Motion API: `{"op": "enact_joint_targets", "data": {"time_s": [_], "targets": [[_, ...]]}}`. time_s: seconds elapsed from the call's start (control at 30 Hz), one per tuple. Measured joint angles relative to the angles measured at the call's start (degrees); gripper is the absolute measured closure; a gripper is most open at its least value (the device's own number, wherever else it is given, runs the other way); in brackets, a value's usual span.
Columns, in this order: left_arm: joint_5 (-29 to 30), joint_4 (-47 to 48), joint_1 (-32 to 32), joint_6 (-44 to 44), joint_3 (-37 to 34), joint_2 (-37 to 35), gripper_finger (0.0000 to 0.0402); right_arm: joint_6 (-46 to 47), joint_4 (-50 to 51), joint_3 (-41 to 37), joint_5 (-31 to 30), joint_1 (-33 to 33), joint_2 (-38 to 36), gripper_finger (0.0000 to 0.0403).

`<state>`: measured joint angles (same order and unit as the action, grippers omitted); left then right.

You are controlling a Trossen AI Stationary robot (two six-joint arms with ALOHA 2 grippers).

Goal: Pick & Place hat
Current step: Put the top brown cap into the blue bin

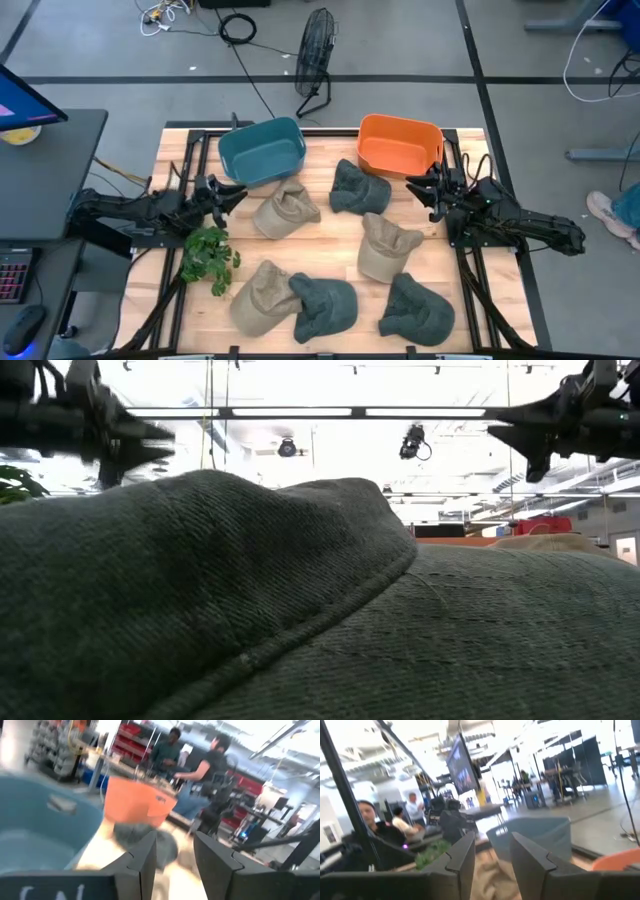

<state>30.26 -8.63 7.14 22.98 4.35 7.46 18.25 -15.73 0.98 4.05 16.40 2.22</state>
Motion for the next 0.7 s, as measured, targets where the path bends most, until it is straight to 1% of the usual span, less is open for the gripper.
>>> {"op": "enact_joint_targets", "data": {"time_s": [0.1,0.17,0.27,0.33,0.4,0.57,0.7], "targets": [[-0.04,0.9,0.0,-4.23,4.56,2.69,0.0278,2.14,-0.14,1.27,0.02,0.0,0.06,0.0278],[-0.01,2.24,0.0,-5.55,7.89,5.14,0.0279,2.33,0.45,2.92,0.2,0.0,0.6,0.0278],[0.0,6.24,0.0,-4.76,12.95,9.37,0.0279,1.1,0.93,6.17,1.45,0.0,2.64,0.0278],[-0.01,8.98,0.0,-2.43,15.95,12.53,0.0278,0.13,1.98,8.98,2.08,0.0,4.72,0.0278],[-0.06,9.71,0.0,-0.94,18.58,15.82,0.0275,-1.13,4.32,12.18,3.01,0.0,7.39,0.0278],[-0.46,10.67,0.0,-0.66,24.92,24.21,0.0266,-1.8,11.23,21.15,5.92,0.0,16.44,0.0278],[-0.5,14.1,0.0,-0.74,32.05,31.52,0.0264,-2.94,14.03,28.46,8.83,-0.02,24.58,0.0278]]}}
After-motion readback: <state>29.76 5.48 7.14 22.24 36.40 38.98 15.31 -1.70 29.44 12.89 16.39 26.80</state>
